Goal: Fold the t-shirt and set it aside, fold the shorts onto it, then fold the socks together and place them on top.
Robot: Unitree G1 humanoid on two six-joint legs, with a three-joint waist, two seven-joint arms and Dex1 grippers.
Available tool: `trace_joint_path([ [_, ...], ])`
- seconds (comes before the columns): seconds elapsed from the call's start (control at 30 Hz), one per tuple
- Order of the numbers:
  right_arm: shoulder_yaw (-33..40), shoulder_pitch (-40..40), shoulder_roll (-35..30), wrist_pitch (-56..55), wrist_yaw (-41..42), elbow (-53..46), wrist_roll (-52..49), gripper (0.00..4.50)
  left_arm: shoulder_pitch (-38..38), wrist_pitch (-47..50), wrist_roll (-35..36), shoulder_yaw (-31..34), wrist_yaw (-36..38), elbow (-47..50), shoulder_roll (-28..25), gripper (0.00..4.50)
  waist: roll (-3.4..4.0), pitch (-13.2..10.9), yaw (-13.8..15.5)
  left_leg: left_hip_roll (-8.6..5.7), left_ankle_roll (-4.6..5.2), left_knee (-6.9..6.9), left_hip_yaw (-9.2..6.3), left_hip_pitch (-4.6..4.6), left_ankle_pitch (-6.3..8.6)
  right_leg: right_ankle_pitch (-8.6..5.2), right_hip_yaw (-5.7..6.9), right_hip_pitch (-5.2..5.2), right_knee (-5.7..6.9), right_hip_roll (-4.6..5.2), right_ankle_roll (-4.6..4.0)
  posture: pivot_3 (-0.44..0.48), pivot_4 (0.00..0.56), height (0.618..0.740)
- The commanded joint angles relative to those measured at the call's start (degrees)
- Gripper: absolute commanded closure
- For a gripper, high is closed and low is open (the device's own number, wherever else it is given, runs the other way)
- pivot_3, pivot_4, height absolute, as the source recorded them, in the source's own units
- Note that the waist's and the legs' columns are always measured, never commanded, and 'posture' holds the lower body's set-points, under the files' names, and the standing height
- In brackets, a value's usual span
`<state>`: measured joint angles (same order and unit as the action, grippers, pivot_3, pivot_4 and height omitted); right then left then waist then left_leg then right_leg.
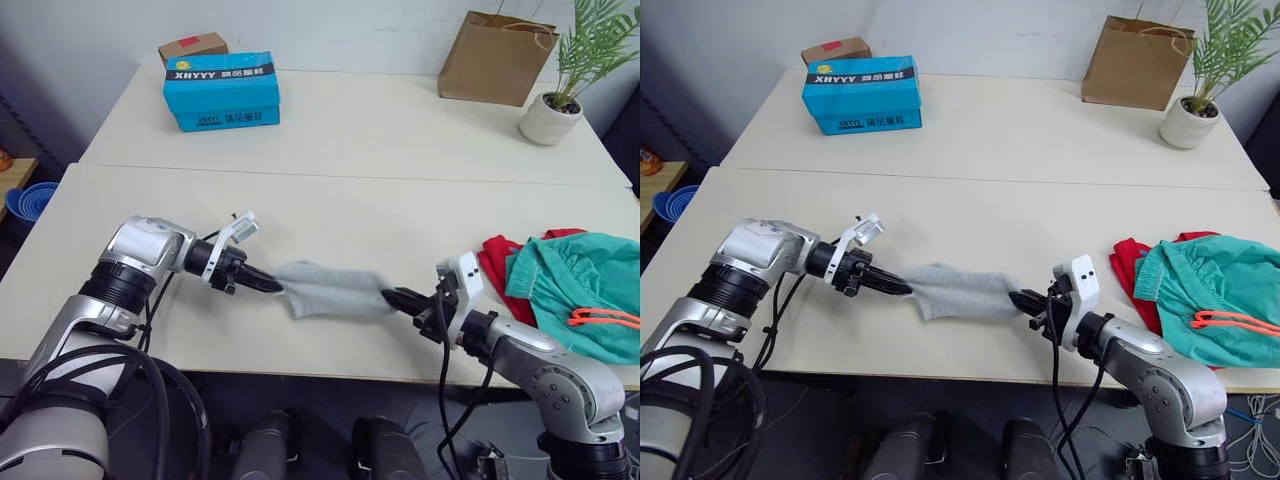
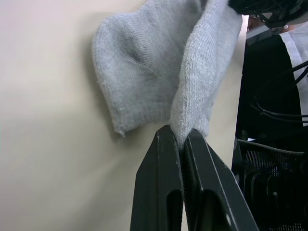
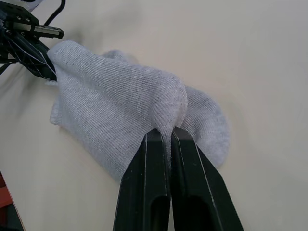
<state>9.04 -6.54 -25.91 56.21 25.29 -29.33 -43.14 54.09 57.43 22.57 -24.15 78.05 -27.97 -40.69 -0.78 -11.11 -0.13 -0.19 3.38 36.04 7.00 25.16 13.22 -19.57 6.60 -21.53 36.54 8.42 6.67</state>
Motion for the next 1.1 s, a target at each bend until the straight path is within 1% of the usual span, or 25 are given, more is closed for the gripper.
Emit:
trace_joint_path([
  [0.03, 0.5, 0.3, -0.2, -0.9, 0.0, -1.0, -0.7, 4.50, 2.2, -0.7, -1.2, 1.9, 0.6, -0.9, 0.5, 4.47, 0.00, 0.0, 0.0, 0.00, 0.00, 0.02, -0.01, 0.00, 0.00, 0.00, 0.00, 0.00, 0.00, 0.00, 0.00, 0.000, 0.150, 0.740],
  [0.2, -0.2, 0.9, 0.8, -2.2, -0.7, -0.5, 0.2, 4.50, 3.0, -1.6, -2.4, 3.4, -0.5, -3.2, 2.3, 4.47, 0.00, 0.0, 0.0, 0.00, 0.02, 0.04, -0.01, 0.00, 0.00, 0.00, 0.00, 0.00, 0.27, 0.01, 0.00, 0.000, 0.150, 0.740],
  [0.33, -0.5, 1.3, 0.7, -2.4, -0.8, 0.5, 0.7, 4.50, 3.1, -1.3, -3.6, 2.4, 1.1, -3.5, 2.2, 4.47, 0.00, 0.0, 0.0, 0.00, 0.03, 0.06, -0.01, 0.00, -0.01, 0.00, 0.02, 0.00, 0.33, -0.02, 0.00, 0.000, 0.150, 0.740],
  [0.6, -0.5, 1.5, 1.6, -2.2, -1.8, 1.8, 0.4, 4.50, 3.0, -1.5, -4.4, 3.8, 1.0, -5.0, 3.4, 4.47, -0.01, 0.0, 0.0, 0.00, 0.05, 0.11, -0.01, 0.00, -0.02, 0.00, 0.01, 0.01, 0.36, -0.01, 0.00, 0.000, 0.150, 0.740],
  [0.63, -0.6, 1.6, 1.6, -2.3, -1.8, 2.0, 0.7, 4.50, 2.9, -1.4, -4.5, 3.5, 1.4, -4.9, 3.2, 4.26, -0.01, 0.0, 0.0, 0.00, 0.05, 0.12, -0.01, 0.01, -0.03, 0.00, 0.01, 0.01, 0.36, -0.01, 0.00, 0.000, 0.150, 0.740],
  [0.67, -0.4, 1.7, 1.6, -1.8, -1.9, 2.2, 0.4, 4.26, 2.7, -2.0, -4.7, 3.7, 1.3, -4.8, 3.1, 4.01, -0.01, 0.0, 0.0, 0.00, 0.06, 0.12, -0.01, 0.00, -0.03, 0.00, 0.01, 0.01, 0.37, -0.01, 0.00, 0.000, 0.150, 0.740],
  [0.73, -0.5, 1.7, 2.1, -5.5, -2.1, 2.6, 2.8, 3.78, 2.3, -2.9, -4.5, 5.1, 0.4, -4.9, 3.4, 3.51, -0.01, 0.0, 0.0, 0.00, 0.06, 0.12, -0.01, 0.00, -0.03, 0.00, 0.01, 0.01, 0.38, -0.01, 0.00, 0.000, 0.150, 0.740],
  [0.83, -0.1, 2.1, 1.4, -7.2, -1.4, 2.6, 3.5, 2.80, 1.7, -3.6, -4.0, 7.3, -0.2, -4.3, 3.6, 2.62, -0.01, 0.0, 0.0, -0.01, 0.06, 0.13, -0.01, -0.01, -0.03, 0.00, 0.01, 0.01, 0.39, -0.01, 0.00, 0.000, 0.150, 0.740],
  [0.9, 0.9, 2.9, 0.4, -9.7, 0.5, 2.2, 3.9, 2.13, 0.6, -5.2, -3.2, 9.9, -1.0, -3.1, 3.6, 1.99, -0.01, 0.0, 0.0, -0.01, 0.06, 0.13, -0.01, -0.01, -0.03, 0.00, 0.02, 0.01, 0.41, -0.02, 0.00, 0.000, 0.150, 0.740],
  [1.0, 3.2, 4.3, -0.7, -14.5, 5.2, 0.5, 2.6, 1.17, -2.1, -9.6, -1.2, 15.8, -2.8, 0.0, 4.1, 1.16, -0.01, 0.0, 0.0, -0.01, 0.06, 0.13, -0.01, -0.01, -0.03, 0.00, 0.02, 0.01, 0.42, -0.01, 0.00, 0.000, 0.150, 0.740],
  [1.1, 3.0, 5.7, -2.5, -19.4, 11.3, -2.0, 2.2, 1.17, -6.3, -11.1, 2.9, 21.1, -3.0, 7.7, 4.8, 1.16, -0.01, 0.0, 0.0, -0.01, 0.07, 0.15, -0.03, -0.01, -0.04, 0.01, 0.02, 0.04, 0.43, 0.00, 0.01, 0.000, 0.150, 0.740],
])
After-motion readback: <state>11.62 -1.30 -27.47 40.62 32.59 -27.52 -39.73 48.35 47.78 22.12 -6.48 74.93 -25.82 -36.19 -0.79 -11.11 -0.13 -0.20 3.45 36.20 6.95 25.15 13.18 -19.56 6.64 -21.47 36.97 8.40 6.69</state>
